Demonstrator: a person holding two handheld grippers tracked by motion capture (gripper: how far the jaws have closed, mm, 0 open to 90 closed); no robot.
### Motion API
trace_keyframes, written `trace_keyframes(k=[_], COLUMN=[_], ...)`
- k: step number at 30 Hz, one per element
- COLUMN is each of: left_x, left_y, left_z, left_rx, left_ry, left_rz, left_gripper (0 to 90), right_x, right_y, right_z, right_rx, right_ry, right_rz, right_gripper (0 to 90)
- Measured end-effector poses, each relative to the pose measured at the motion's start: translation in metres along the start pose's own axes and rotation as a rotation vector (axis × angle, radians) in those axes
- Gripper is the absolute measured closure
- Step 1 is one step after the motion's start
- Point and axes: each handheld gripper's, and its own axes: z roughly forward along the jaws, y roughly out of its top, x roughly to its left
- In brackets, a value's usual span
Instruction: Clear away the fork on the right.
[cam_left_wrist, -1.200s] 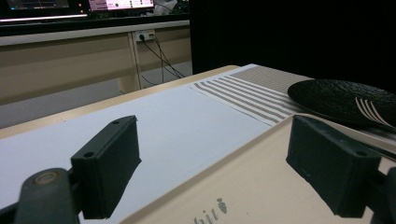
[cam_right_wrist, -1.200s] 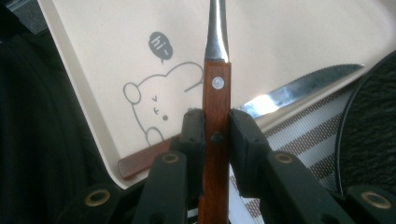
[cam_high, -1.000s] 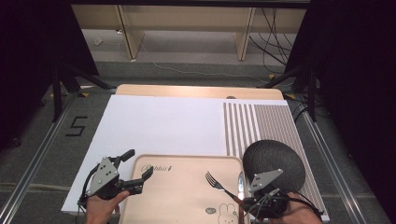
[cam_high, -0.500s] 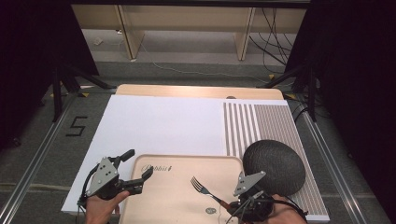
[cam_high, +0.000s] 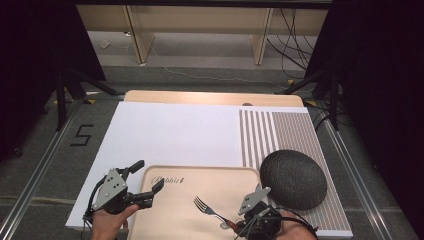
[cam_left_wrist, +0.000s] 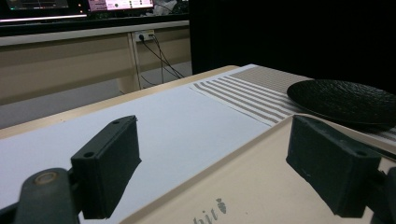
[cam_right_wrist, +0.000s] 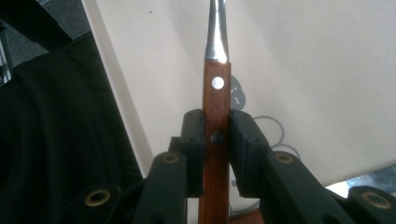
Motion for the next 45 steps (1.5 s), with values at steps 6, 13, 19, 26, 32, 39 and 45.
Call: trace_keyframes(k=[6,13,19,26,32,39,45], left_x=[0.000,0.000,-0.001,-0.001,0.000,0.000,0.000], left_y=[0.000,0.000,0.000,0.000,0.000,0.000,0.000], left_z=[0.000,0.000,0.000,0.000,0.000,0.000,0.000], left_rx=[0.000,-0.001,-0.002,-0.001,0.000,-0.001,-0.001], left_ry=[-0.001,-0.003,-0.002,-0.003,-0.003,-0.003,-0.003], left_rz=[0.002,0.000,0.000,0.000,-0.001,-0.001,0.000], left_gripper=[16.2,16.2,16.3,16.3,16.3,16.3,16.3], right_x=[0.001,0.002,0.004,0.005,0.004,0.003,0.004], right_y=[0.002,0.003,0.002,0.001,-0.001,-0.001,-0.001], right_z=[0.005,0.011,0.018,0.026,0.031,0.038,0.040], right_rx=[0.006,0.016,0.037,0.069,0.080,0.095,0.097], right_ry=[0.004,0.021,0.026,0.023,0.017,0.019,0.022], right_rz=[0.002,0.008,0.020,0.033,0.052,0.068,0.075], right_gripper=[76.9,76.9,76.9,76.9,76.9,76.8,76.6])
